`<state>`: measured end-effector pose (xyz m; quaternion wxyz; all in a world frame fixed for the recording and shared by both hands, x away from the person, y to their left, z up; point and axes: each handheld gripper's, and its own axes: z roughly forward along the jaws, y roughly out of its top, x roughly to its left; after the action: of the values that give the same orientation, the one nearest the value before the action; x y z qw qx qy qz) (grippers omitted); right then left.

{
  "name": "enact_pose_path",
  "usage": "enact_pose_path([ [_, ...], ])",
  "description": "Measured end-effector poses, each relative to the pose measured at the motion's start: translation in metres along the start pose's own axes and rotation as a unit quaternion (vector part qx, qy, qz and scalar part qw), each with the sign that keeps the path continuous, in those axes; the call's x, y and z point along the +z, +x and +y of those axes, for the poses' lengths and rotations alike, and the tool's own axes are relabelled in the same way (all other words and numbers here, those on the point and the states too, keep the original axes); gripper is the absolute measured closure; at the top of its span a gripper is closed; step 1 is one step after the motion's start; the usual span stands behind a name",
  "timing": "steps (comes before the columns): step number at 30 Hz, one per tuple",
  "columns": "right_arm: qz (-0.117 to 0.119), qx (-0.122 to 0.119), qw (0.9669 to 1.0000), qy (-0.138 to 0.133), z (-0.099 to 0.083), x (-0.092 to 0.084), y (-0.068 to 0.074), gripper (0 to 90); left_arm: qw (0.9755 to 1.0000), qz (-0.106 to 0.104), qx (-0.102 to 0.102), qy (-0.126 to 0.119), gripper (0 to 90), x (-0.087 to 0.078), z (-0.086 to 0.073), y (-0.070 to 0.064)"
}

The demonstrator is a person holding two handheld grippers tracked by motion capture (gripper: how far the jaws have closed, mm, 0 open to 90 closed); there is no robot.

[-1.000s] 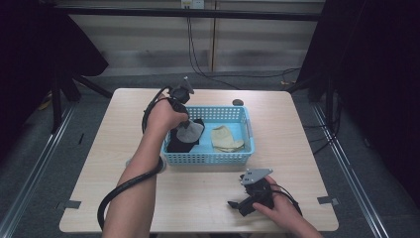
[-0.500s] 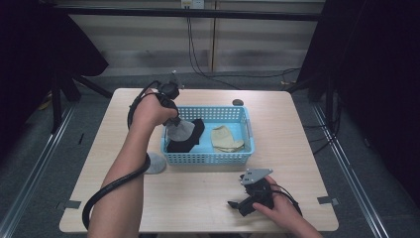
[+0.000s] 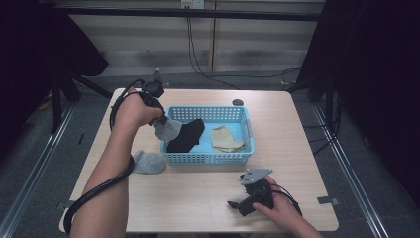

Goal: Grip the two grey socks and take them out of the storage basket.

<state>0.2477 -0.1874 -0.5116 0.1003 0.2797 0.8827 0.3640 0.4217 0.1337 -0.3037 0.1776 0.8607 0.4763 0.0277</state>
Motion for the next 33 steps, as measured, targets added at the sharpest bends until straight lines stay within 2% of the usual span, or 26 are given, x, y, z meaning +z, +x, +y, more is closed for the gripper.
enact_pose_path([
  [9, -0.002, -0.001, 1.0, -0.002, 0.0, 0.0, 0.0, 0.0, 0.9999, 0.005, -0.01, -0.006, 84.8, -0.009, -0.016, 0.015],
  [12, -0.002, -0.001, 1.0, -0.002, 0.0, 0.0, 0.0, 0.0, 0.9999, 0.008, -0.005, -0.005, 84.8, -0.012, -0.02, 0.019],
  [14, -0.002, -0.001, 1.0, -0.002, 0.0, 0.0, 0.0, 0.0, 0.9999, 0.008, -0.014, -0.006, 85.6, -0.012, -0.024, 0.021],
  [15, -0.002, -0.001, 1.0, -0.002, 0.0, 0.0, 0.0, 0.0, 0.9999, 0.012, -0.007, -0.003, 86.0, -0.012, -0.026, 0.025],
  [19, -0.002, -0.001, 1.0, -0.002, 0.0, 0.0, 0.0, 0.0, 0.9996, 0.018, -0.021, -0.002, 86.6, -0.012, -0.034, 0.033],
  [21, -0.002, -0.001, 1.0, -0.002, 0.0, 0.0, 0.0, 0.0, 0.9993, 0.019, -0.031, -0.004, 86.6, -0.011, -0.038, 0.037],
  [27, -0.002, -0.001, 1.0, -0.002, 0.0, 0.0, 0.0, 0.0, 0.9991, 0.018, -0.038, -0.001, 86.6, -0.004, -0.045, 0.043],
  [33, -0.003, -0.001, 1.0, -0.002, 0.0, 0.0, 0.0, 0.0, 0.9992, 0.02, -0.034, 0.004, 86.5, 0.006, -0.047, 0.043],
])
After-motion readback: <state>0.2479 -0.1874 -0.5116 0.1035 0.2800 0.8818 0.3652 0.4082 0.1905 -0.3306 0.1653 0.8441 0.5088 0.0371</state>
